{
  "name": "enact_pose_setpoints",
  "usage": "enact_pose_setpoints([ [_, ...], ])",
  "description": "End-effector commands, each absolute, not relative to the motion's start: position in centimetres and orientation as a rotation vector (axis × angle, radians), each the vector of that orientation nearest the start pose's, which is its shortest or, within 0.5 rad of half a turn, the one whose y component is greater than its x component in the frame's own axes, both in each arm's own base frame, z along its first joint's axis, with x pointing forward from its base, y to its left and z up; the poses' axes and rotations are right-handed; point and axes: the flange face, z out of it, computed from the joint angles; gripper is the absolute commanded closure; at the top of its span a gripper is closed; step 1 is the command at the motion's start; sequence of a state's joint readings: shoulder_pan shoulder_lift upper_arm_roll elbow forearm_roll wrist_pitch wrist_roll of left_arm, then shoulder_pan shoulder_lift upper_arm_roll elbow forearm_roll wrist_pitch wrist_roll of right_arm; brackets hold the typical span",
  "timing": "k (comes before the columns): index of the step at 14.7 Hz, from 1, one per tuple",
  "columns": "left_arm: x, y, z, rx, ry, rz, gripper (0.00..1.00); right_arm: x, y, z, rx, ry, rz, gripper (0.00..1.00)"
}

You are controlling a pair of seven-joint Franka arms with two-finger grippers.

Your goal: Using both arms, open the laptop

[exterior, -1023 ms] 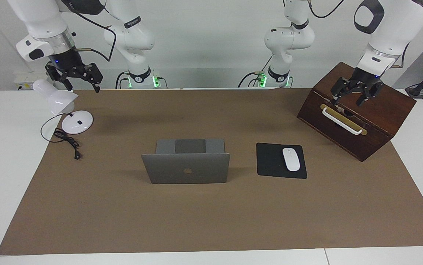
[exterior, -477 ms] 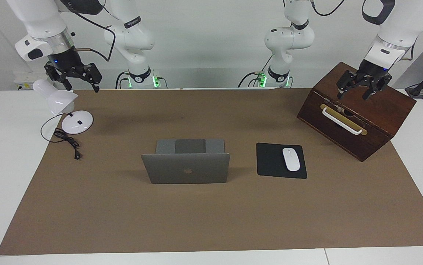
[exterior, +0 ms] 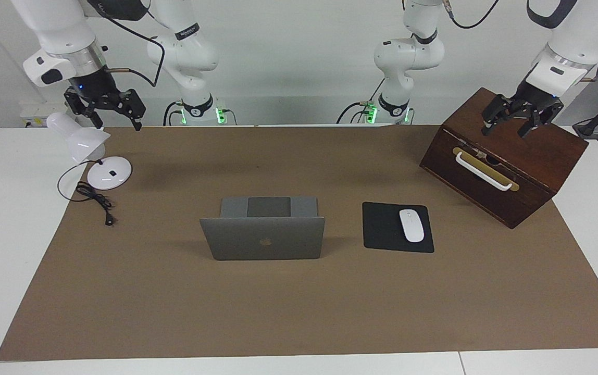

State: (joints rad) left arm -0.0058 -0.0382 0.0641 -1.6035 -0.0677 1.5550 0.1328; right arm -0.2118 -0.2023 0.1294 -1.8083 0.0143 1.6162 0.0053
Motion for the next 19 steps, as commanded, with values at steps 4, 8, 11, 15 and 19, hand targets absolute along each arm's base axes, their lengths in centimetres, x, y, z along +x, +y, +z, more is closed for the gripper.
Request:
enact_pose_setpoints([
  [4, 54.4, 1.4, 60.6, -3.195, 0.066, 0.052, 0.00, 48.7, -3.5, 62.3, -3.167, 0.090, -0.029, 0.00],
  [8, 54.3, 1.3, 60.6, -3.195, 0.069, 0.054, 0.00, 48.7, -3.5, 62.3, -3.167, 0.092, -0.031, 0.00],
  [11, 54.3, 1.5, 60.6, -3.193, 0.057, 0.054, 0.00, 48.7, -3.4, 62.3, -3.167, 0.092, -0.031, 0.00],
  [15, 54.3, 1.7, 60.6, -3.170, 0.055, 0.051, 0.00, 48.7, -3.4, 62.3, -3.162, 0.097, -0.031, 0.00],
  [19, 54.3, 1.7, 60.6, -3.170, 0.055, 0.056, 0.00, 48.7, -3.4, 62.3, -3.162, 0.095, -0.029, 0.00],
])
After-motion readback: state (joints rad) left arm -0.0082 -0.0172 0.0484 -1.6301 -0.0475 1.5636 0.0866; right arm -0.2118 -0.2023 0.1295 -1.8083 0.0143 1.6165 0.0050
